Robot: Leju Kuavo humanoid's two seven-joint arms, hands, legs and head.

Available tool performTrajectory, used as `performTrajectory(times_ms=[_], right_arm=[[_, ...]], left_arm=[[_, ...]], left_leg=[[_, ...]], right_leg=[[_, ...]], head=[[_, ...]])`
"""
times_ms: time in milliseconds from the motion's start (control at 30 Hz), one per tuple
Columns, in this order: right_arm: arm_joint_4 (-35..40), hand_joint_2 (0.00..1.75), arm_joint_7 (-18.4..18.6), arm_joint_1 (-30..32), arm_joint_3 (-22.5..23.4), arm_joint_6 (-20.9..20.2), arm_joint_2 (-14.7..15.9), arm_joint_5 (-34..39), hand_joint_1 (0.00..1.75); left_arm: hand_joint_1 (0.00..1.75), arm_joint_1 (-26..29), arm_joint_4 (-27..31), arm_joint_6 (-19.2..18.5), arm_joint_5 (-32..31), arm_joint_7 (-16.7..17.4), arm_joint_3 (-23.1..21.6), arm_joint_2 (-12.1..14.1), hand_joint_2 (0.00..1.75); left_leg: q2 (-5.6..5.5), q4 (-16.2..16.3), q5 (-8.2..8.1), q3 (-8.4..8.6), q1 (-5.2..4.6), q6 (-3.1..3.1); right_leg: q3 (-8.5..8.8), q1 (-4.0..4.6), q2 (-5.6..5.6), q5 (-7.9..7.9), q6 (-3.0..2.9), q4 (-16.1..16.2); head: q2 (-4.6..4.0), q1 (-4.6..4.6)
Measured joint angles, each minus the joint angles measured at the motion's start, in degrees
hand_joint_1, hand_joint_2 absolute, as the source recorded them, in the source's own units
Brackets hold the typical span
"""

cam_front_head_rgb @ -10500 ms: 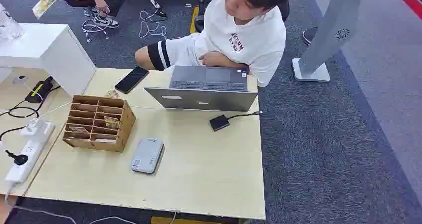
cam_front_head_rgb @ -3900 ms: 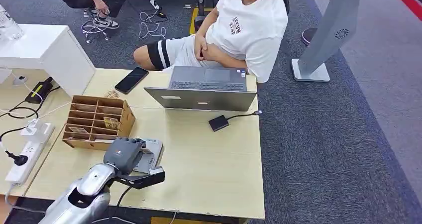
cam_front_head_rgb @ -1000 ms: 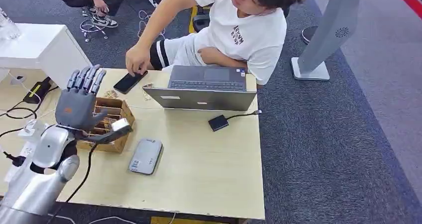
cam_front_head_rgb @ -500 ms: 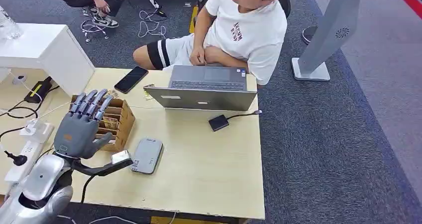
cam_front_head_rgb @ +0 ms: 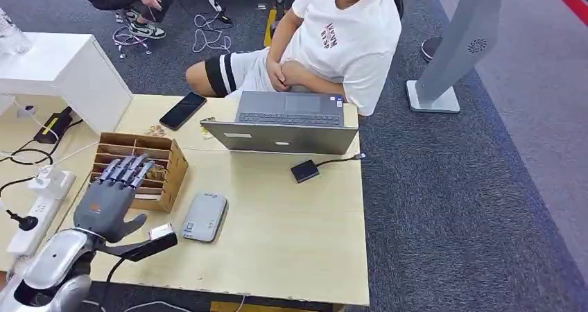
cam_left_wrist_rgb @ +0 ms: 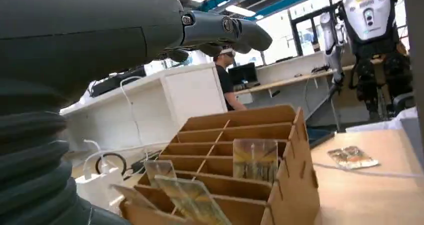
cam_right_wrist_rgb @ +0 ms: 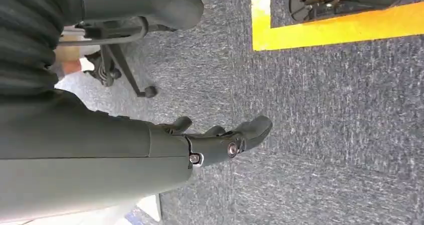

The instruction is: Pass the card to the sensor for recognition and then transmit it.

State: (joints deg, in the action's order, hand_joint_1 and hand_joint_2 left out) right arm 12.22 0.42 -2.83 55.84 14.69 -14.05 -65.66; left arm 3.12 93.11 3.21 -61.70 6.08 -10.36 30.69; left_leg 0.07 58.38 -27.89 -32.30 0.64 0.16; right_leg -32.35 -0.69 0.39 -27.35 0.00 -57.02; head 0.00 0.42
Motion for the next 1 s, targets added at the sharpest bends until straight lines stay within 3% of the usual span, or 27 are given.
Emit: performTrajectory(times_ms=[433,1000], right_arm=[[0.2,1.75,0.3,0.0,0.0,-0.2,-0.3,-1.3,0.00],[0.3,1.75,-0.1,0.0,0.0,-1.0,-0.3,-2.4,0.00]], left_arm=[[0.00,2.3,-5.2,2.1,-2.9,3.8,5.4,-2.5,1.75],[0.00,2.4,-10.0,3.9,-3.3,3.5,10.8,-5.1,1.75]], left_leg=[[0.00,0.0,0.00,0.01,0.00,0.00],[-0.01,0.0,0.00,0.00,0.00,0.00]], right_leg=[[0.01,0.00,-0.01,0.00,0.00,0.0],[0.01,0.00,-0.01,0.00,0.00,0.0]], head=[[0.00,0.00],[0.00,0.00]])
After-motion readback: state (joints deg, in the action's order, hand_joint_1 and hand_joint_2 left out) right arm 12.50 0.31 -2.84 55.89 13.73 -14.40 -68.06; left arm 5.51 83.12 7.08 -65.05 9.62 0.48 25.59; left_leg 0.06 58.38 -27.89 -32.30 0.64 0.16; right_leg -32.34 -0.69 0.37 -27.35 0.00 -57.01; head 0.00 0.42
